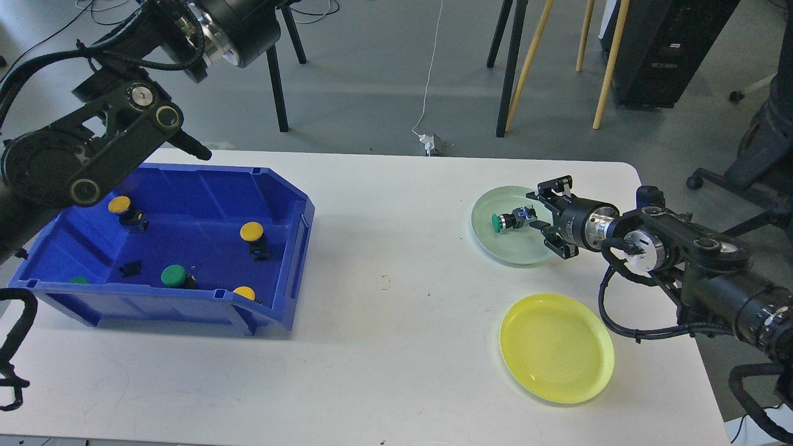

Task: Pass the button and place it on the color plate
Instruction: 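Lower the green button onto the pale green plate, open right gripper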

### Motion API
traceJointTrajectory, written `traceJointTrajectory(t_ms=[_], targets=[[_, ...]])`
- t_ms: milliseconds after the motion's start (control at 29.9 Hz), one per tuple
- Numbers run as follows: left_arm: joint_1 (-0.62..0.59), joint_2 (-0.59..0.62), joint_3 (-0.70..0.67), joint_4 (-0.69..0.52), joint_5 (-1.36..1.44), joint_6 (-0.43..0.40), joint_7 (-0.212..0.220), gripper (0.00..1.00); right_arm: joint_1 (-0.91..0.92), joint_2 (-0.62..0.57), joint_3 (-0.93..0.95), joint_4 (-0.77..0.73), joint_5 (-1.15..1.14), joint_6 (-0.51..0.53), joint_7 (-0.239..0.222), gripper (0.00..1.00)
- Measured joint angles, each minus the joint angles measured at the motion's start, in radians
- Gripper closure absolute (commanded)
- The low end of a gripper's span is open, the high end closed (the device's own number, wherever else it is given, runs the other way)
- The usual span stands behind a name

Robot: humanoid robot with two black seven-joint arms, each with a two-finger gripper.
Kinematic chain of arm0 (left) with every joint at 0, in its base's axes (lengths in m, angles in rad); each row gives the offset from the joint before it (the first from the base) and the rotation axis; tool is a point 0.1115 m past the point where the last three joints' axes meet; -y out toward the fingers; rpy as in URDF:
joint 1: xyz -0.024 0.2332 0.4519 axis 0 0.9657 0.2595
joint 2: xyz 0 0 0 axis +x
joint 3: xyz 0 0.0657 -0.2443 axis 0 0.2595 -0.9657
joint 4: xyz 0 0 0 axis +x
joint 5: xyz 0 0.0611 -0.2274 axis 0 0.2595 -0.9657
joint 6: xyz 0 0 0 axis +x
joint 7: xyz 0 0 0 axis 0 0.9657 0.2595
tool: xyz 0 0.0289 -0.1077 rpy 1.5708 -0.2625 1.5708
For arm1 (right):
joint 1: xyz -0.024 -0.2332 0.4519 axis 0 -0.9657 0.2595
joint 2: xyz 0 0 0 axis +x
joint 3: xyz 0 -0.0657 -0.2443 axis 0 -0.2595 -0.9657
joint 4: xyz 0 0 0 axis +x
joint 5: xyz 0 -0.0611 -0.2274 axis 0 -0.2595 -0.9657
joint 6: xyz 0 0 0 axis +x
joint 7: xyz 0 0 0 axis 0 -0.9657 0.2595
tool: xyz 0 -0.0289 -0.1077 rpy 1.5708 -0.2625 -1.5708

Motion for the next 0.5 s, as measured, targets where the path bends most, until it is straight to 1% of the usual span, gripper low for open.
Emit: traceJointTrajectory(t_ms=[100,134,167,201,234,334,501], targets=[[0.019,0.009,0.0,-0.003,-0.001,-0.004,0.001,0.02,0.006,0.001,0.003,0.001,0.0,-0.001,0.001,0.2],[0.025,0.013,0.0,-0.006,-0.001,-0.006,0.001,0.02,0.009,0.0,0.007,0.003,0.001,-0.002,0.001,0.17],[0.032,0.019,0.001,-0.012,-0.001,-0.008,0.002,0.02,0.014,-0.002,0.012,0.007,0.004,-0.002,0.001,0.1],[0.041,0.032,0.003,-0.021,-0.001,-0.011,0.003,0.03,0.018,-0.006,0.023,0.013,0.007,-0.003,0.002,0.05],[0.053,0.054,0.006,-0.037,-0.001,-0.018,0.006,0.03,0.02,-0.01,0.04,0.017,0.01,-0.004,0.004,0.03],[0.112,0.157,0.014,-0.12,-0.002,-0.059,0.013,0.03,0.022,-0.044,0.133,0.044,0.013,-0.001,0.013,0.01],[0.245,0.358,0.026,-0.251,0.002,-0.108,0.018,0.03,0.022,-0.134,0.186,0.126,0.013,0.007,0.016,0.01]])
